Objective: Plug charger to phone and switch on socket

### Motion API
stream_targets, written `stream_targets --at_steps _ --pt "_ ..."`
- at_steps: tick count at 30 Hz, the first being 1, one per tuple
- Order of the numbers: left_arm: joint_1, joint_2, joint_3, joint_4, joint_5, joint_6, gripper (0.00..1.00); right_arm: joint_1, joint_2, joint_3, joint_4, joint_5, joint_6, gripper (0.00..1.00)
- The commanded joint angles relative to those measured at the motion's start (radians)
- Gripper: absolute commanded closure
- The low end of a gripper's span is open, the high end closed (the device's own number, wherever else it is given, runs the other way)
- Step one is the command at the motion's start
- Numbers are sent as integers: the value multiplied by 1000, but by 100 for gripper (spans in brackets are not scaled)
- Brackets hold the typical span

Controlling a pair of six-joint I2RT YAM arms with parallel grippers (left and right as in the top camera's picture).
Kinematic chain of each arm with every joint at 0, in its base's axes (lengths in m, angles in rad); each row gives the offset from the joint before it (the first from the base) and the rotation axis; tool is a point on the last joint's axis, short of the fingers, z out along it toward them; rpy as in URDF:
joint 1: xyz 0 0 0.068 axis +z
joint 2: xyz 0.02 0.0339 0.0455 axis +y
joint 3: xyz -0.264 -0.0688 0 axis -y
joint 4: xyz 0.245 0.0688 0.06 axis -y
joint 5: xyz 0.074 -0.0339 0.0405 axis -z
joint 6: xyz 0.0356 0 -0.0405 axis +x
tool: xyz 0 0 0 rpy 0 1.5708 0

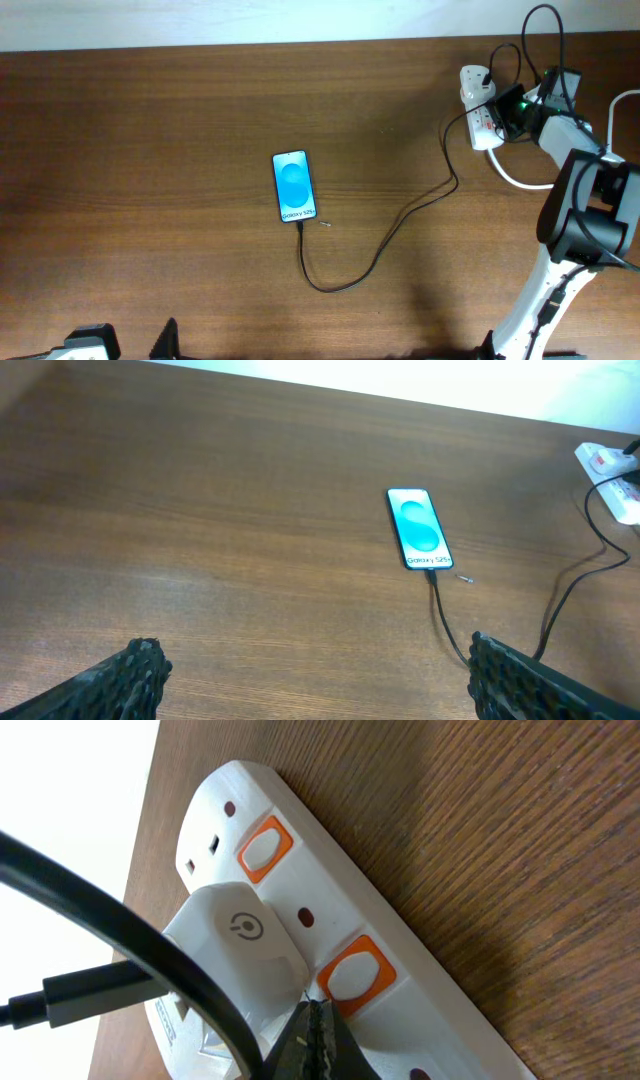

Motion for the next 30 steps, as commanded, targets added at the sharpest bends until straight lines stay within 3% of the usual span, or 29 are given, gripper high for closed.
stream_targets --at_steps 1,9,30 --pt "-5 -6 -6 6 -11 -10 1 15 -26 53 -27 -9 -56 96" --pt "-5 -6 -6 6 -11 -10 1 15 -27 138 -127 28 -112 96" --pt "-5 -7 -6 6 -11 -10 1 53 -12 145 -192 159 -235 96"
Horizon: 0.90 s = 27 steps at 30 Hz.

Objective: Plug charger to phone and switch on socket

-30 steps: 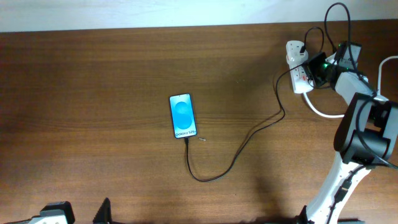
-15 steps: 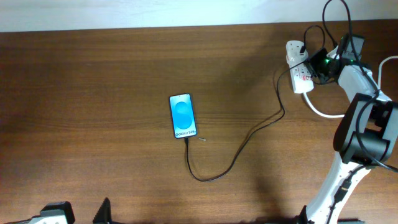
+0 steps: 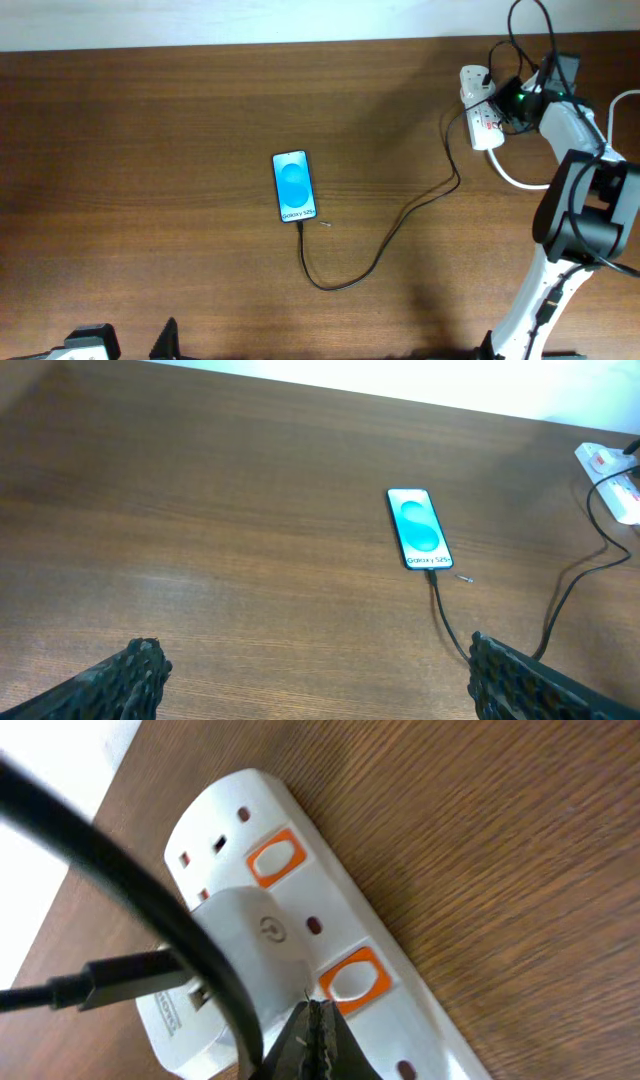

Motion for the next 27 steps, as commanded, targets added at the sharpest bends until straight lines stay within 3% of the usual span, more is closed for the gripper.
stream_targets --at_steps 1,12,27 --pt "-5 -6 -6 6 -11 -10 1 26 -6 25 3 41 -26 96" --pt "-5 -6 -6 6 -11 -10 1 26 0 26 32 68 -132 96" --pt "-5 -6 -6 6 -11 -10 1 26 30 26 37 92 -160 96"
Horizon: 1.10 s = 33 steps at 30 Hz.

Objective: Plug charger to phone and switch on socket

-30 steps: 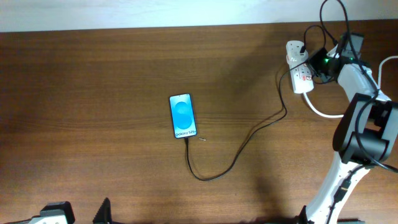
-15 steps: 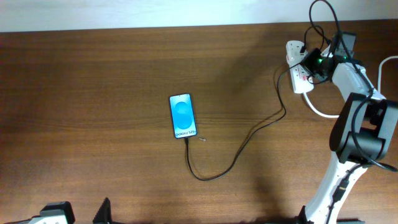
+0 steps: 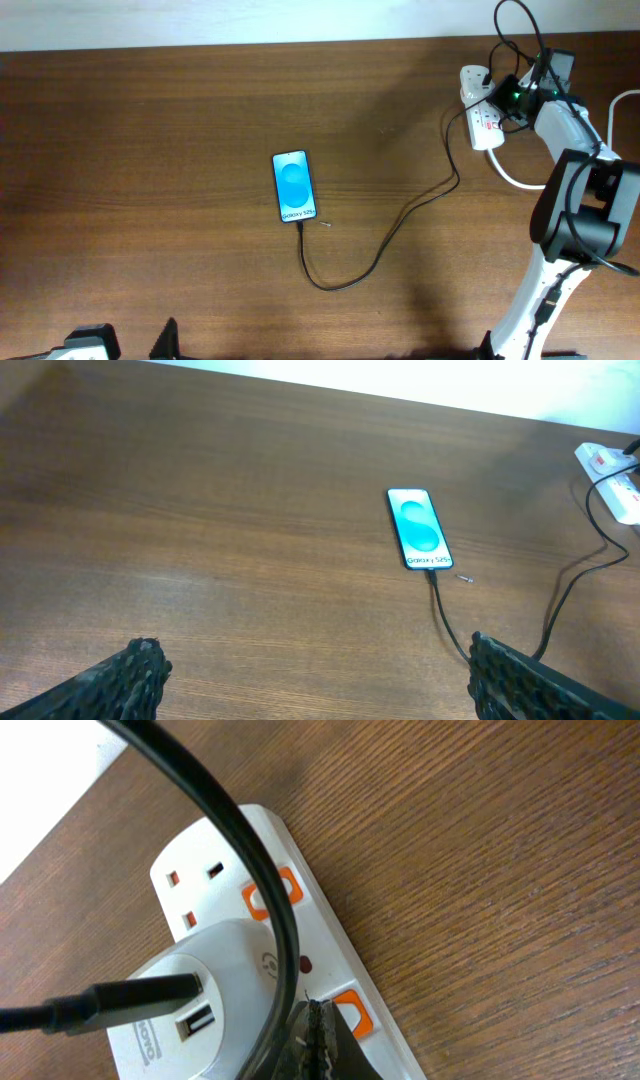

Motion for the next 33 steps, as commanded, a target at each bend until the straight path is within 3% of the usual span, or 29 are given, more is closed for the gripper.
stream_targets --at_steps 1,33 --pt "-5 -7 -6 6 -11 -10 1 9 39 25 -9 -28 -18 96" --pt "-5 -7 -6 7 -11 -10 1 48 111 25 -69 -24 -53 96"
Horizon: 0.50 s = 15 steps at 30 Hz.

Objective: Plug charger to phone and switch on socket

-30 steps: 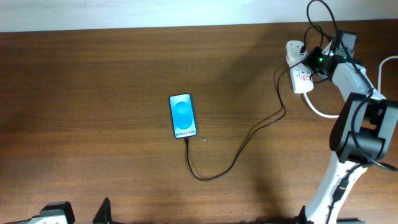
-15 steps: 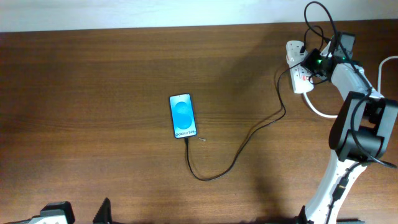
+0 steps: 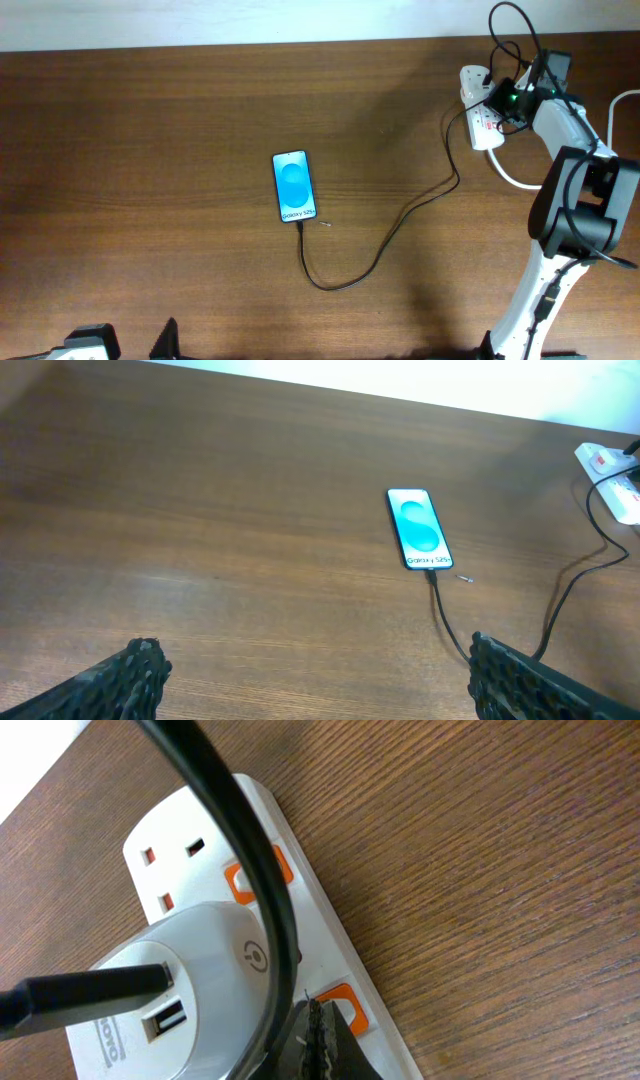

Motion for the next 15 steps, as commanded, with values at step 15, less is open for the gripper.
stream_targets --at_steps 15 --pt "-5 -7 -6 7 -11 -10 1 66 105 -11 -48 -12 -34 96"
